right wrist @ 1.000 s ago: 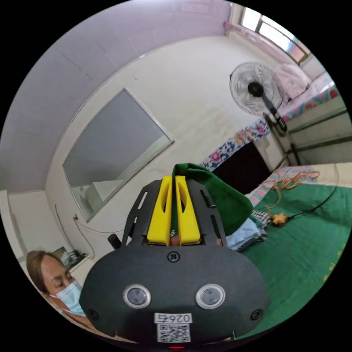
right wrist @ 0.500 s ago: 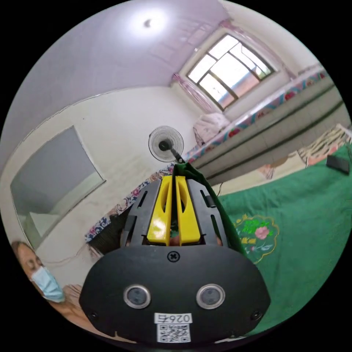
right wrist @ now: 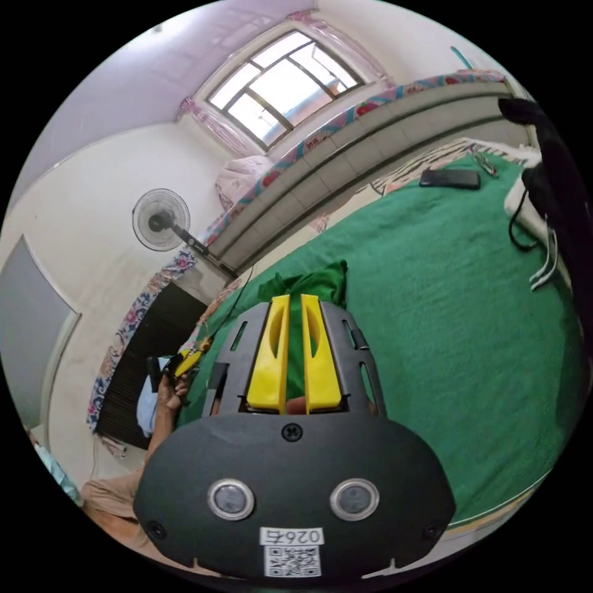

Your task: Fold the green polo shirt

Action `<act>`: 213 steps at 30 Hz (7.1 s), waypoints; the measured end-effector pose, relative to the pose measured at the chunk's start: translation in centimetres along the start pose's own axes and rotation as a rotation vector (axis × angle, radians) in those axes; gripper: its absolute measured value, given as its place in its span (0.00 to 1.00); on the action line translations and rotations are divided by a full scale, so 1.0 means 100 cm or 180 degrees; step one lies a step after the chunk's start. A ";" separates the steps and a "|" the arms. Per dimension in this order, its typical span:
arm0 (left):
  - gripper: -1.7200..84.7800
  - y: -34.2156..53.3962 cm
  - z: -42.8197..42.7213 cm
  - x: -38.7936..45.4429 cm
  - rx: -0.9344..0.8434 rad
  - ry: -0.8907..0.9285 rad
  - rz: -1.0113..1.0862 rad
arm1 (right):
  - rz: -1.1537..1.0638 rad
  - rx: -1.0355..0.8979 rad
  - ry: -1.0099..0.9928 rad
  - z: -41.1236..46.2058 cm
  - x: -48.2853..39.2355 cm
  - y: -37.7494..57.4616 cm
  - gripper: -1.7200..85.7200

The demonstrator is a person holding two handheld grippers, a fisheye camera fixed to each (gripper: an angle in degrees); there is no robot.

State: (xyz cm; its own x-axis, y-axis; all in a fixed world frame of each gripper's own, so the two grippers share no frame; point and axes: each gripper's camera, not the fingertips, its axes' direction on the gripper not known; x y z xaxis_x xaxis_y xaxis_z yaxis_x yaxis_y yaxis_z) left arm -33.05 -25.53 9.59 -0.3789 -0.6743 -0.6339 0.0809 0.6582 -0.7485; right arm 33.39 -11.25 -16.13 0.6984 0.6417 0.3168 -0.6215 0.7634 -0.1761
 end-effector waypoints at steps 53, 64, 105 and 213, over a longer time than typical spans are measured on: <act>0.13 -0.084 0.120 -0.035 -0.0370 0.0476 0.0921 | -0.0479 -0.0566 -0.0834 0.128 0.071 0.094 0.01; 0.10 -0.068 0.168 -0.036 -0.0828 -0.0285 0.0859 | -0.0688 -0.0832 -0.0940 0.134 0.060 0.100 0.01; 0.01 0.004 0.199 -0.014 -0.2307 0.1053 0.1964 | -0.2074 -0.2912 -0.1419 0.295 -0.109 0.160 0.06; 0.03 -0.199 0.131 0.146 -0.0044 -0.1412 0.0476 | -0.0486 -0.0128 0.1381 -0.104 0.231 -0.011 0.01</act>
State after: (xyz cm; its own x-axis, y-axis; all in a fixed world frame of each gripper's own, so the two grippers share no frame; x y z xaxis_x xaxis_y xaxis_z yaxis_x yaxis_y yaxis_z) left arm -28.11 -52.83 12.65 0.0672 -0.6476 -0.7590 0.0911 0.7615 -0.6417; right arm 53.94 3.51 -18.32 0.8702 0.4867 -0.0761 -0.4917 0.8483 -0.1965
